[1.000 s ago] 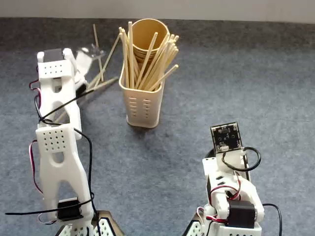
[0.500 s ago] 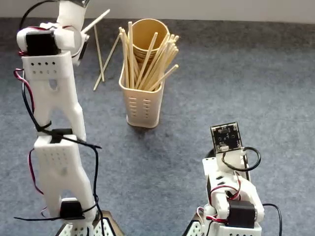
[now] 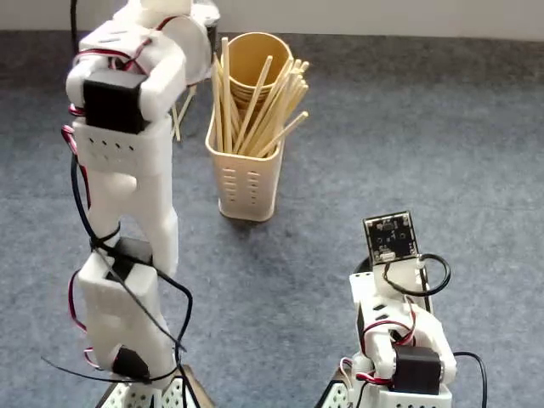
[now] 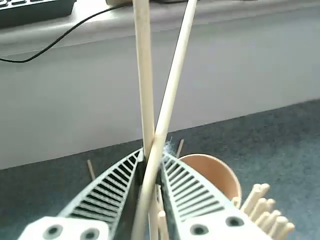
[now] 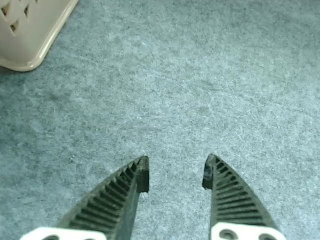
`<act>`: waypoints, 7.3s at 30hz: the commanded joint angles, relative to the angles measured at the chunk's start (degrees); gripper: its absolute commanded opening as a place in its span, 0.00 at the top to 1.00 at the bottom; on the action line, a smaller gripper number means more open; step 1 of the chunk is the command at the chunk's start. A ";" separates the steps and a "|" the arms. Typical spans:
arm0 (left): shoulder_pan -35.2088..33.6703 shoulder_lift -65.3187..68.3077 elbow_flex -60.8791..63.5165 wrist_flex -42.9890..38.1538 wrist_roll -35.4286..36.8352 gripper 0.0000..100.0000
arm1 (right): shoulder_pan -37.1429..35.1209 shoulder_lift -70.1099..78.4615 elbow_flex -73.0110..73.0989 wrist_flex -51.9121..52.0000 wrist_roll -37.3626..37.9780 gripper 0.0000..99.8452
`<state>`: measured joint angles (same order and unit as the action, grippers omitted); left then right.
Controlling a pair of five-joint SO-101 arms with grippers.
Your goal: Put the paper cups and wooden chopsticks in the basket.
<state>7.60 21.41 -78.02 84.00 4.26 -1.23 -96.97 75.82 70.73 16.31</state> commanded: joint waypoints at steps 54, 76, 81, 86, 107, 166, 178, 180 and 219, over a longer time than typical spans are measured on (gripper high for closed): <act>8.31 7.60 -8.31 10.20 -4.92 0.87 | -0.48 -0.40 -0.22 -0.66 0.62 0.81; 2.07 7.16 15.78 17.23 -15.91 0.93 | -0.48 -0.40 -0.22 -0.66 0.62 0.81; -1.63 6.99 10.95 17.23 -16.09 0.93 | -0.48 -0.40 -0.22 -0.66 0.62 0.81; -1.10 5.05 -2.95 17.23 -16.00 0.93 | -0.48 -0.40 -0.22 -0.66 0.62 0.81; 10.59 -45.49 45.05 14.07 -16.35 0.78 | -0.48 -0.40 -0.22 -0.75 0.62 0.81; -6.11 -71.43 119.87 -44.40 -22.68 0.78 | -0.48 -0.40 -0.22 -0.66 0.62 0.81; -11.30 -88.40 118.73 -32.00 -22.86 0.78 | -0.48 -0.40 -0.22 -0.66 0.62 0.81; -12.79 -89.27 120.04 -31.30 -22.86 0.78 | -0.48 -0.40 -0.22 -0.66 0.62 0.81; -7.25 -68.88 113.36 -37.80 -22.51 0.78 | -0.48 -0.48 -0.31 0.13 0.70 0.81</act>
<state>1.98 -47.25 37.85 46.29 -18.24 -1.23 -96.97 75.82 70.73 16.31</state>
